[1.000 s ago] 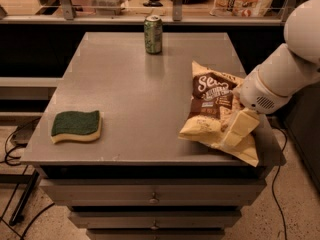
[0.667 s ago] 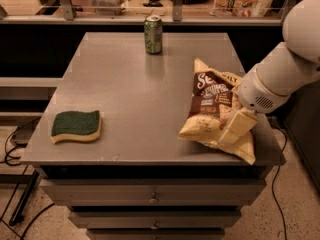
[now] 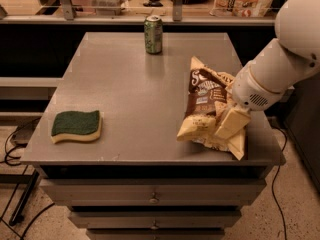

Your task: Move brown chip bag near sponge

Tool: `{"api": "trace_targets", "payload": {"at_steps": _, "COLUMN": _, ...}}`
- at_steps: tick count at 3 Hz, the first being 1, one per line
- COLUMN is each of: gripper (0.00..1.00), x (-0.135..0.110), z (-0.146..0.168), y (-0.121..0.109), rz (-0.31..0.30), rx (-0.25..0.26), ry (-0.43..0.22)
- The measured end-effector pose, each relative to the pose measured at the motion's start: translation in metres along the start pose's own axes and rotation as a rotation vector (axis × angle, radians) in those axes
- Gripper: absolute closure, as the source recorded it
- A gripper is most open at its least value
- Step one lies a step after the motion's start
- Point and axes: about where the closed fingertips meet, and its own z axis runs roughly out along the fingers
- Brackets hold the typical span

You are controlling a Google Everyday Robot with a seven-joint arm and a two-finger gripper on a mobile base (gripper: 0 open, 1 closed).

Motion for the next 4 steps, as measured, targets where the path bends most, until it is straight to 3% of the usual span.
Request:
{"api": "trace_targets", "payload": {"at_steps": 1, "gripper": 0.98, "x": -0.0001, "z": -0.0001, "y": 0.0, "rz": 0.0, "rx": 0.0, "ry": 0.0}}
{"api": "trace_targets", "payload": {"at_steps": 2, "gripper": 0.76, "x": -0.0001, "z": -0.0001, "y": 0.0, "rz": 0.0, "rx": 0.0, "ry": 0.0}}
{"api": "trace_targets", "payload": {"at_steps": 3, "gripper": 0.77, "x": -0.0001, "z": -0.0001, "y": 0.0, "rz": 0.0, "rx": 0.0, "ry": 0.0}}
{"api": "trace_targets", "payload": {"at_steps": 4, "gripper": 0.98, "x": -0.0002, "z": -0.0001, "y": 0.0, "rz": -0.001, "rx": 0.0, "ry": 0.0}}
